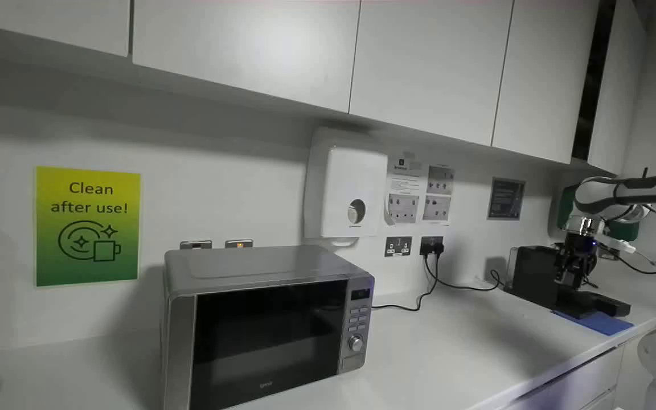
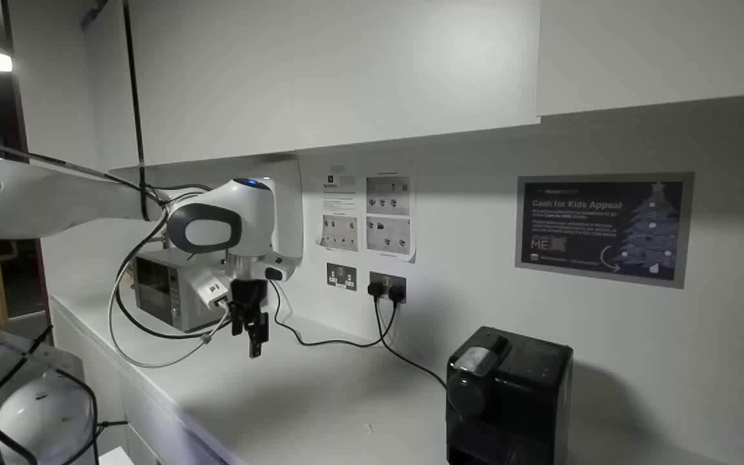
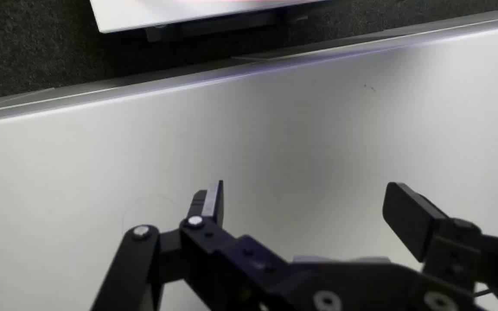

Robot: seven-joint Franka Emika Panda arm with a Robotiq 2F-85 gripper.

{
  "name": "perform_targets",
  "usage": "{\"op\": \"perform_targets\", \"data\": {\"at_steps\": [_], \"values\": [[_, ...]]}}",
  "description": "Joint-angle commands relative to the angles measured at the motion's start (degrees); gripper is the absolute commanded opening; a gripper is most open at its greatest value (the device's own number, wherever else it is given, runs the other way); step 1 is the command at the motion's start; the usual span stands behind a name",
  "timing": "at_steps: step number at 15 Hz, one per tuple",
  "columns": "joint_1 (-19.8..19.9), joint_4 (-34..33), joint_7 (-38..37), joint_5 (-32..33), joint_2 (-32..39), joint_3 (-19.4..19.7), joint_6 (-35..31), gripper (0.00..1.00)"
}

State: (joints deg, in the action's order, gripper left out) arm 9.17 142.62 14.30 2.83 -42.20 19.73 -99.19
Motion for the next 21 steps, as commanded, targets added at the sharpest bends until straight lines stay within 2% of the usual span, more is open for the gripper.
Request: {"op": "perform_targets", "data": {"at_steps": [1, 3, 12, 13, 14, 16, 21], "values": [[0.9, -0.1, 0.5, -0.5, 0.3, -0.7, 0.1, 1.00], [0.8, -0.1, 0.4, -0.5, 0.4, -0.9, -0.3, 1.00], [-4.2, 0.0, 1.0, -8.2, 4.5, -4.3, -15.4, 1.00], [-4.7, -0.2, 1.5, -8.1, 5.5, -4.7, -17.4, 0.96], [-5.2, -0.7, 1.6, -7.9, 6.7, -5.0, -18.7, 0.74], [-6.0, -1.9, 2.0, -7.9, 9.3, -5.1, -22.2, 0.69], [-7.8, -6.5, 2.9, -10.1, 15.5, -4.6, -28.2, 0.33]]}}
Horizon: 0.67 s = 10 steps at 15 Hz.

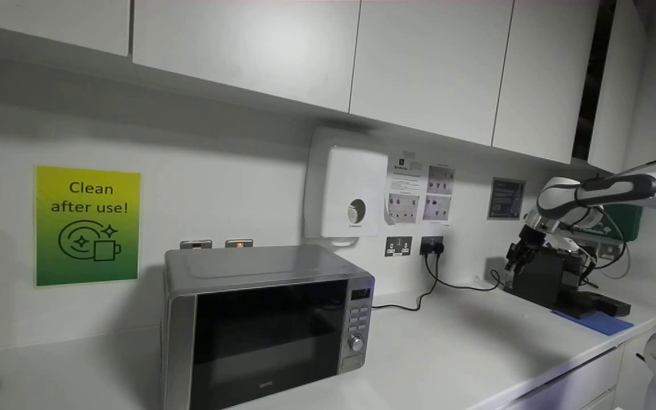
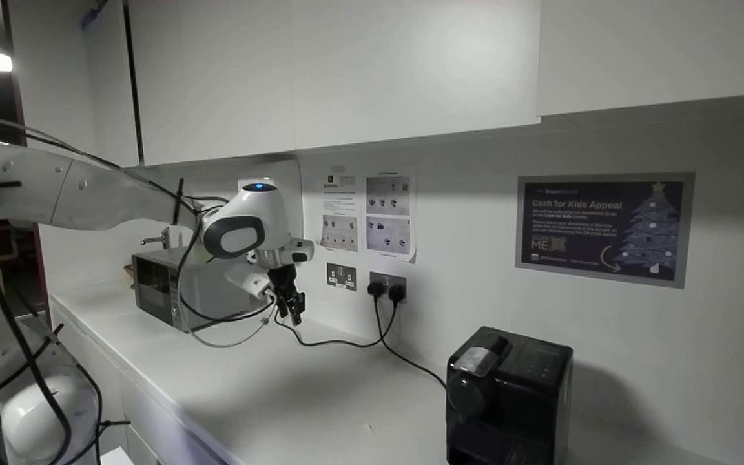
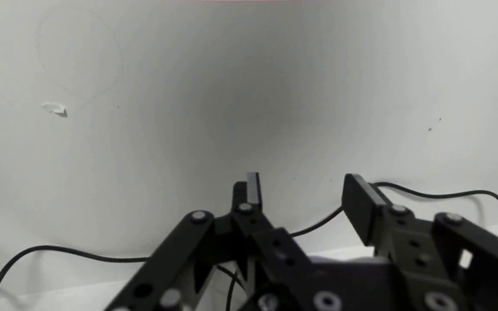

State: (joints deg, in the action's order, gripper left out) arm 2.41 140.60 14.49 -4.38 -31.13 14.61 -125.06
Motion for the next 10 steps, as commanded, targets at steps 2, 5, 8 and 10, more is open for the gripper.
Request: {"op": "perform_targets", "data": {"at_steps": [2, 5, 8, 10], "values": [[-1.9, -6.9, 3.8, -5.6, 6.8, 0.9, -4.4, 0.17], [-3.2, -10.7, 5.7, -9.5, 10.6, 0.8, -7.7, 0.00], [-3.5, -14.0, 6.5, -11.4, 14.7, 0.1, -10.8, 0.00], [-3.4, -15.7, 6.8, -11.3, 17.0, -0.6, -13.4, 0.00]]}}
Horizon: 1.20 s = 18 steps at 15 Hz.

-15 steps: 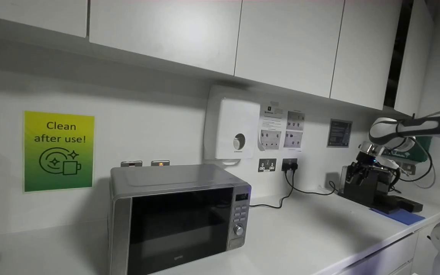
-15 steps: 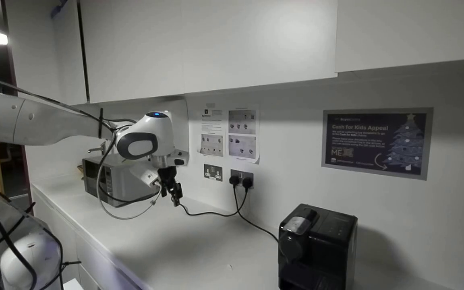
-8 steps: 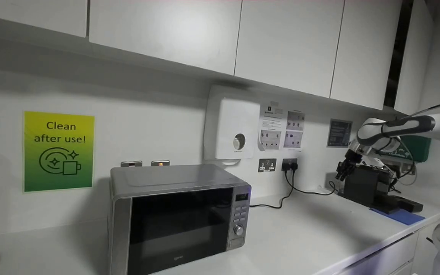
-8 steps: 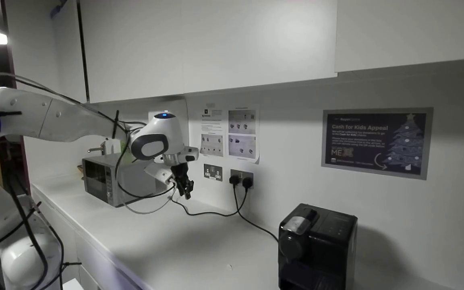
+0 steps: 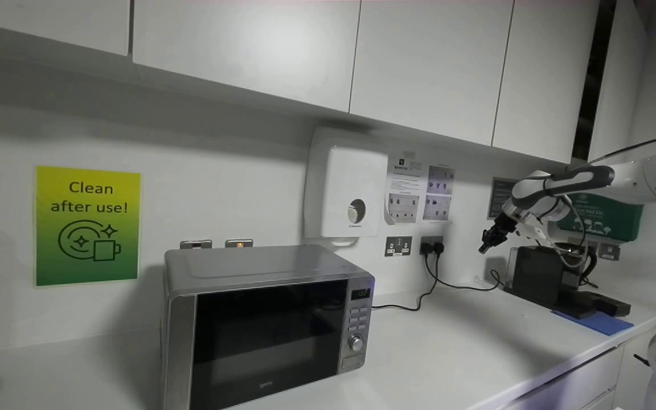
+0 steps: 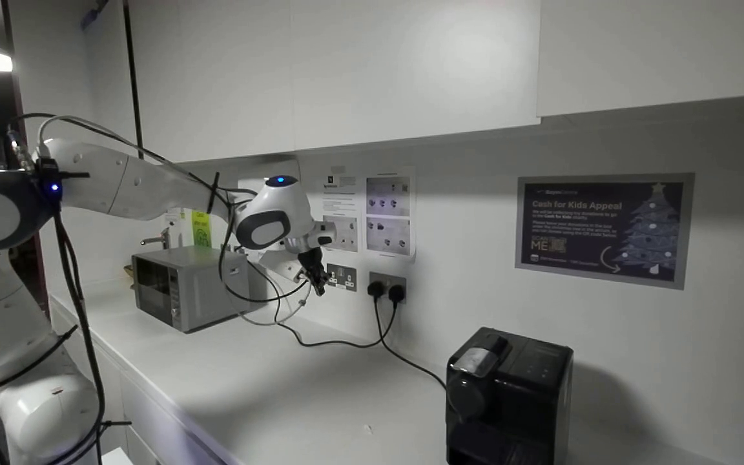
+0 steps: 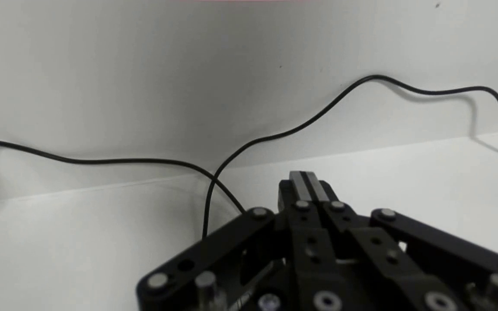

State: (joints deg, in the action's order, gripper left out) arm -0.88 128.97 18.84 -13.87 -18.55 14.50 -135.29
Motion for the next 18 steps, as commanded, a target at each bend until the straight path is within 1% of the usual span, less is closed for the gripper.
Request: {"op": "perform_targets", "data": {"at_steps": [1, 4, 16, 18], "values": [[1.1, -1.0, 0.3, -0.4, 1.4, -1.2, -1.0, 0.00], [1.2, -1.4, 0.2, -0.4, 2.7, -1.6, -1.3, 0.01], [1.3, -1.4, 0.2, -0.4, 2.5, -1.5, -1.2, 0.00], [0.1, -1.7, 2.0, -3.6, 3.9, -1.2, -4.7, 0.00]]}}
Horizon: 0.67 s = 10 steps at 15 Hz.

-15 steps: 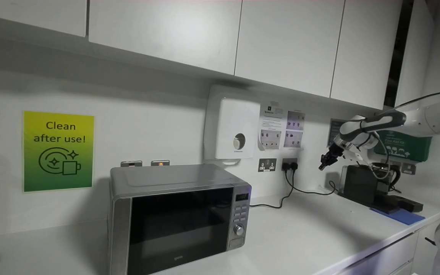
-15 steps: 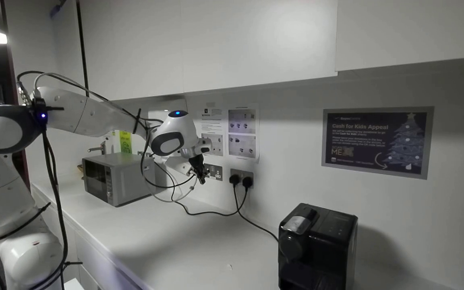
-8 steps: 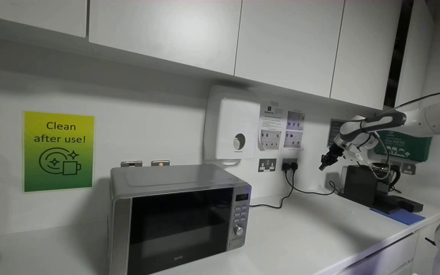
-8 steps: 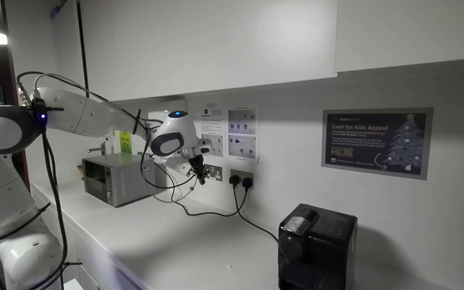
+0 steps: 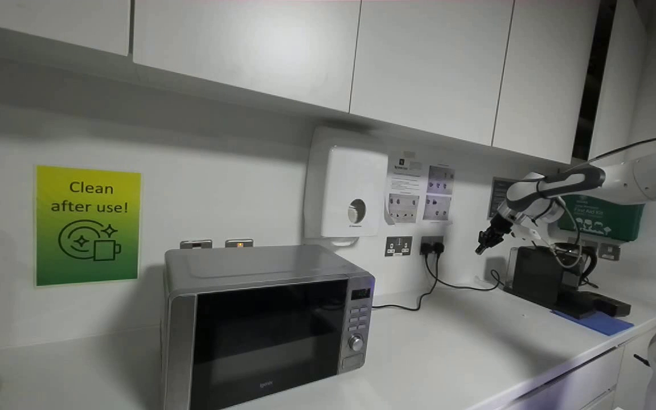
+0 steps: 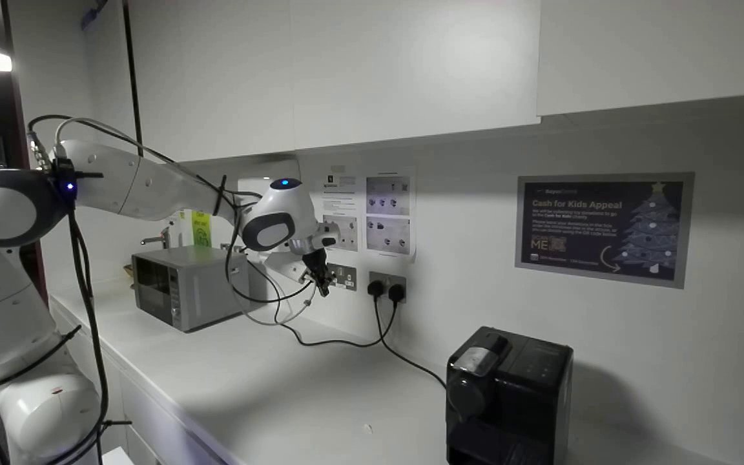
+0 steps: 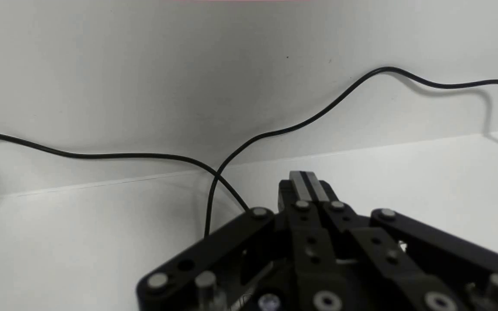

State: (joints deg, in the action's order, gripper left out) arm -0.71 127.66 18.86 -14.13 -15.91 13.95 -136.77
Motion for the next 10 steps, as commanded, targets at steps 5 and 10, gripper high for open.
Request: {"op": "perform_targets", "data": {"at_steps": [5, 10], "values": [[-1.2, -3.8, 2.4, -8.0, 7.5, -1.7, -11.1, 0.00], [-0.4, -9.1, 3.2, -9.5, 14.7, -4.0, -15.4, 0.00]]}}
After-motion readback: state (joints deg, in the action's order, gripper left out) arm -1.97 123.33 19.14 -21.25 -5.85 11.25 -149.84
